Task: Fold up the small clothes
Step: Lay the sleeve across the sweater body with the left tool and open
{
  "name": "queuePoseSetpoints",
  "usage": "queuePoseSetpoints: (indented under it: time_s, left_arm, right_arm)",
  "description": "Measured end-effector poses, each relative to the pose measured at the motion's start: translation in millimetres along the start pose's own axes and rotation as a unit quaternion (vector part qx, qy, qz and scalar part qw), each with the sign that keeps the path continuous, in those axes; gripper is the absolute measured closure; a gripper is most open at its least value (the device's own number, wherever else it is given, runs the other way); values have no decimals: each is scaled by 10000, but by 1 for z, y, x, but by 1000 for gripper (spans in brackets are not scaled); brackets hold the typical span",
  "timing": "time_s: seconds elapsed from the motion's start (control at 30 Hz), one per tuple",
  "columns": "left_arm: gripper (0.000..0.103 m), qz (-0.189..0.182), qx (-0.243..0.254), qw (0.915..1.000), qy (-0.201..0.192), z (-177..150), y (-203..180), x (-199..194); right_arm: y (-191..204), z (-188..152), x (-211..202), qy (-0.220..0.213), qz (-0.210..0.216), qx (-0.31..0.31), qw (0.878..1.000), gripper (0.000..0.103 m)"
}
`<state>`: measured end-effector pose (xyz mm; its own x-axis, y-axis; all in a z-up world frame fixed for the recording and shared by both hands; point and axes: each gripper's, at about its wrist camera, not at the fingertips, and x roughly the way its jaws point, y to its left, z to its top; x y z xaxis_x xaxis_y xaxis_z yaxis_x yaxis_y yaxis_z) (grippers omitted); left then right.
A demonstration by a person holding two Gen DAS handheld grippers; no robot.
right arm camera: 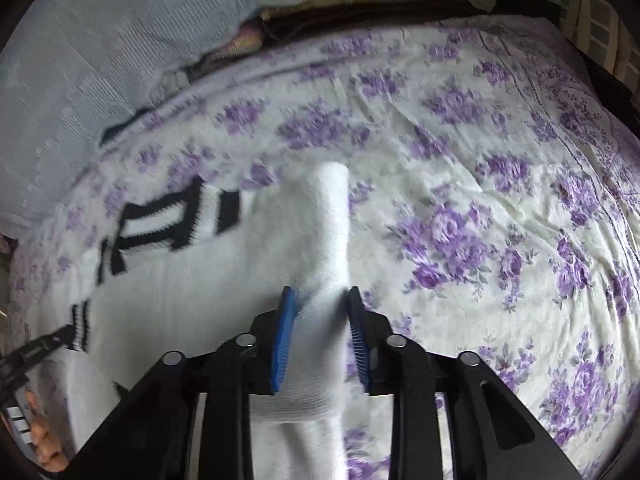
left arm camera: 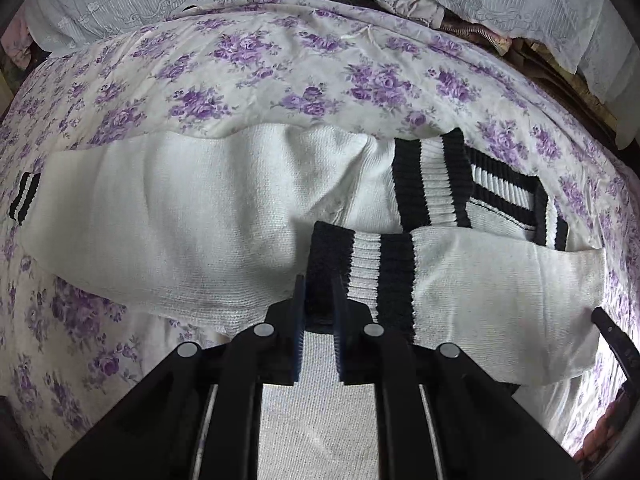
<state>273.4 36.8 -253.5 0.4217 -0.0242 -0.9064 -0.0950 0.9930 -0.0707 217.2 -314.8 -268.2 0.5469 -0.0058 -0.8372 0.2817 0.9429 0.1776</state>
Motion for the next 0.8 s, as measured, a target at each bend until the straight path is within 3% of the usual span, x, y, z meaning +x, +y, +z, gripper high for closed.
queuePoseSetpoints:
  time_s: [0.07,0.2,0.33,0.47,0.53,0.6,0.73,0.8]
  left_arm:
    - [89,109,78,9999,-6,-1,-1,2]
    - [86,279,161,9994,-109,1,2,-4]
    - [86,17,-57,9996,-283,11,12,-19]
    - [86,-32,263,9991,-339,21,-7,-17]
    - [86,-88,448,9986,-284,22,-19,-8]
    - [86,95,665,9977,-53,20,-31,14]
    - [87,576,1172,9913,-173,12,-48,21]
    - [87,479,1135,9922,-167,12,-48,13]
  right_arm:
    - [-12,-4,11,60,188,158,9997,82]
    - [-4,-1,-5,-194,-3,-5,9998,81]
    - [2,15,-27,-711,204,8,9973,81]
    - [14,31,-13,-642,277,-94,9975,81]
    - [15,33,7,-392,204,-117,9990,81]
    - [14,29,30,-143,133,-100,9998,83]
    - [17,26,17,-310,116,-229,9992,83]
    - [14,21,-1,-459,291,-156,9984,82]
